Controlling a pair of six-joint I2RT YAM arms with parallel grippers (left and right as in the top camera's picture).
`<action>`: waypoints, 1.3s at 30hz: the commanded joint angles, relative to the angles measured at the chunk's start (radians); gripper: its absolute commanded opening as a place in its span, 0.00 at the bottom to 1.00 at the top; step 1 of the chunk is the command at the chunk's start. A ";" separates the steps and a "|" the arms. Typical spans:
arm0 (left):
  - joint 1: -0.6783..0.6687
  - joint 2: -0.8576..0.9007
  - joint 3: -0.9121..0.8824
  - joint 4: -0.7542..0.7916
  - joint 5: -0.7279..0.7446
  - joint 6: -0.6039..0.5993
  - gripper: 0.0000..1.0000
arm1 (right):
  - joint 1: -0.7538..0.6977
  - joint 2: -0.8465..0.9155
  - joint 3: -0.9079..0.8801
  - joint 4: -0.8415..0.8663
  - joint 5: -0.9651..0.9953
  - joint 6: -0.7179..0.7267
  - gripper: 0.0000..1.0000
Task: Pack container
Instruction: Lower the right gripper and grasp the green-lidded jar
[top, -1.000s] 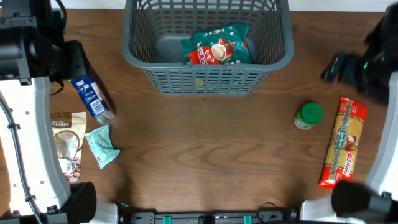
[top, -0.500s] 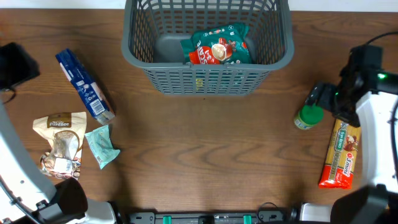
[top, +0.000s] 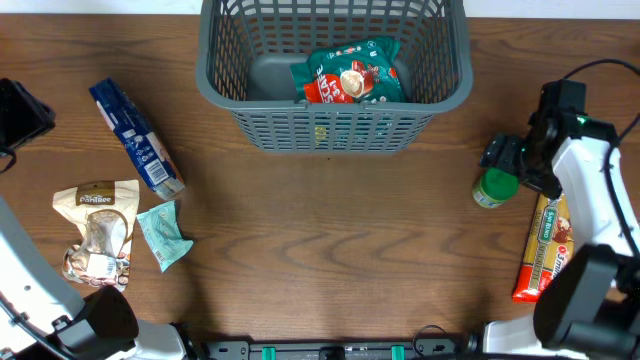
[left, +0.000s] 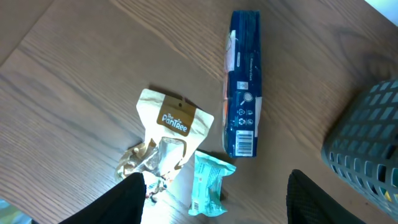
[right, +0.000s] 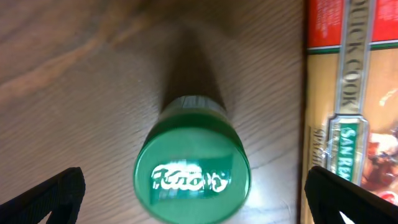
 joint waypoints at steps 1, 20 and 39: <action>0.003 -0.017 -0.006 -0.004 0.007 0.010 0.58 | -0.006 0.049 -0.004 0.006 0.010 0.010 0.99; 0.003 -0.017 -0.006 -0.005 0.007 0.010 0.58 | -0.006 0.177 -0.004 0.053 0.006 0.021 0.99; 0.003 -0.017 -0.006 -0.005 0.007 0.010 0.58 | -0.006 0.178 -0.146 0.167 0.005 0.040 0.99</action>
